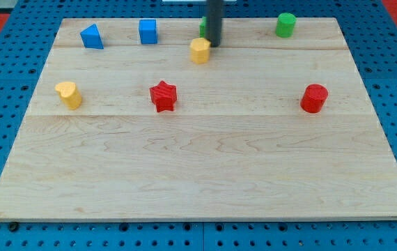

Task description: Push the green star to the top of the yellow hexagon

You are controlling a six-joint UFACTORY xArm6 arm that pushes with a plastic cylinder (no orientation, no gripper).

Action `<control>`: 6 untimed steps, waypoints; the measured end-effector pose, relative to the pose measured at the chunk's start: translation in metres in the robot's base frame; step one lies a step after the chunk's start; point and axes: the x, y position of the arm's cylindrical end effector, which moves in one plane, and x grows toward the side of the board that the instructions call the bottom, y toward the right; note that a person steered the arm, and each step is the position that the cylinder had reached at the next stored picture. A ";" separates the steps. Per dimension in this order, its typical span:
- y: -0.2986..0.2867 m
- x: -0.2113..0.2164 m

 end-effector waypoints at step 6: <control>0.012 -0.062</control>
